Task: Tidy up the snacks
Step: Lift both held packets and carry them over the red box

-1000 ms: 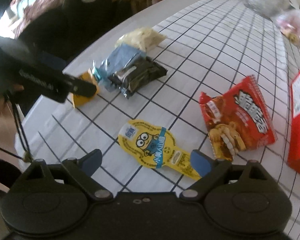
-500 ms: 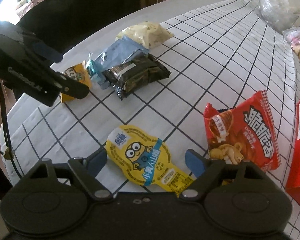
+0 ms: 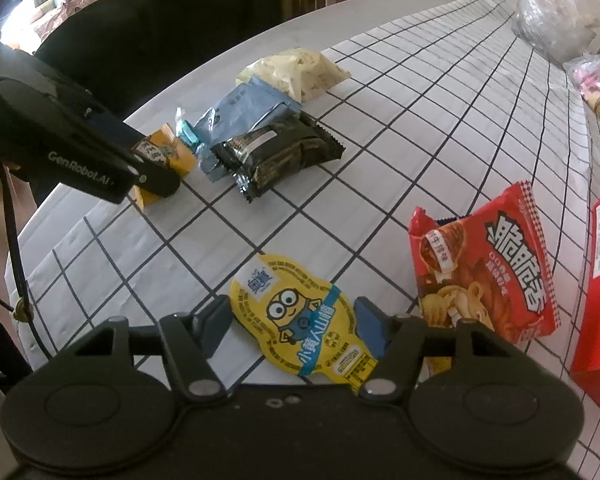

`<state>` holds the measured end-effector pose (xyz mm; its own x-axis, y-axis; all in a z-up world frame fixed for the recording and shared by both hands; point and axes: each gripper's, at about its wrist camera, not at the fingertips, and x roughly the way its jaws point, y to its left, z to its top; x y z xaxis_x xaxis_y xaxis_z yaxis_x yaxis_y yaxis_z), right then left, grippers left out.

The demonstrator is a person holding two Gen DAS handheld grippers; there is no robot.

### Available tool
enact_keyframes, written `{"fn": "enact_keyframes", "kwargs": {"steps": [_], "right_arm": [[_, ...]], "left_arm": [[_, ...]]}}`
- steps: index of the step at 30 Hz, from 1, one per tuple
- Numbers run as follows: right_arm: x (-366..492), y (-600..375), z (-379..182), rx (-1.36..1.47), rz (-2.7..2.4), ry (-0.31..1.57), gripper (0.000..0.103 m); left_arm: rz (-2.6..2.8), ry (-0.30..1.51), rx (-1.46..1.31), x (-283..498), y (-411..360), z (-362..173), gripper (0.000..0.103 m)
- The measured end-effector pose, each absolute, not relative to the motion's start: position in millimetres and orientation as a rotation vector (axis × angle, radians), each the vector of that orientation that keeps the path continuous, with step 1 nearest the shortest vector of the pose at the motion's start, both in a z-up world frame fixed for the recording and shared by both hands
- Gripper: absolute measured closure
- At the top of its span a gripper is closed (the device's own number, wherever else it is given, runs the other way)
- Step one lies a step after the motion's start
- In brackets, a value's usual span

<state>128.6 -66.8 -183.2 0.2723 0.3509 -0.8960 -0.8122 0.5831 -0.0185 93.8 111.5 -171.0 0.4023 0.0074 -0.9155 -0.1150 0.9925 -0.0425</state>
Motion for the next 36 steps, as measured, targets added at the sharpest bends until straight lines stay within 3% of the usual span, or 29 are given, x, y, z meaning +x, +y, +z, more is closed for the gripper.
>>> {"fn": "enact_keyframes", "kwargs": {"steps": [7, 19, 36], "right_arm": [[123, -77, -169, -0.471, 0.813, 1.017, 0.037], [121, -119, -115, -0.326, 0.73, 0.934, 0.037], [153, -224, -54, -0.172, 0.545, 0.788, 0.037]], "left_arm": [[0.068, 1.149, -0.137, 87, 111, -164, 0.07], [0.006, 1.097, -0.146, 78, 87, -133, 0.07], [-0.1, 0.947, -0.097, 120, -7, -56, 0.07]]}}
